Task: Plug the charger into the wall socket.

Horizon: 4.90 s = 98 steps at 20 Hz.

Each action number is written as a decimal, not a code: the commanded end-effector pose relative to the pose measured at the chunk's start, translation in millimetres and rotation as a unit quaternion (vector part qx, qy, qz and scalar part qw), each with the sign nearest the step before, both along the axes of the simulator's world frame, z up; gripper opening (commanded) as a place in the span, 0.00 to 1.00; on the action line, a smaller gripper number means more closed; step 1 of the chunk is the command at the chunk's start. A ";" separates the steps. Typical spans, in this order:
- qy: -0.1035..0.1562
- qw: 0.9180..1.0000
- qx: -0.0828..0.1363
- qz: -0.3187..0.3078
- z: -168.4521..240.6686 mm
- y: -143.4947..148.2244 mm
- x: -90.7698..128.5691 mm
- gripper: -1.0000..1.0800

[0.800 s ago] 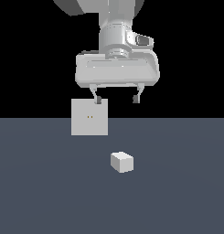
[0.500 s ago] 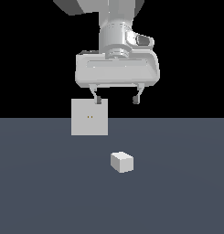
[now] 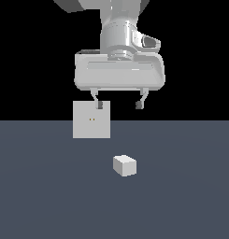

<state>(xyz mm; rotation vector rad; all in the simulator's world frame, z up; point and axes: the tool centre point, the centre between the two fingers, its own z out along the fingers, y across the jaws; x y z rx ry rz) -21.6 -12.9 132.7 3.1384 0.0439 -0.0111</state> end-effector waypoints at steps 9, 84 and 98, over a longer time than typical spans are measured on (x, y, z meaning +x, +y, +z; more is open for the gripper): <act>-0.059 0.996 0.012 0.068 -20.3 -1.0 -19.5 0.96; -0.177 0.967 0.039 0.179 -107.1 6.3 -46.9 0.00; -0.182 0.979 0.025 0.091 -64.3 42.2 -38.7 0.00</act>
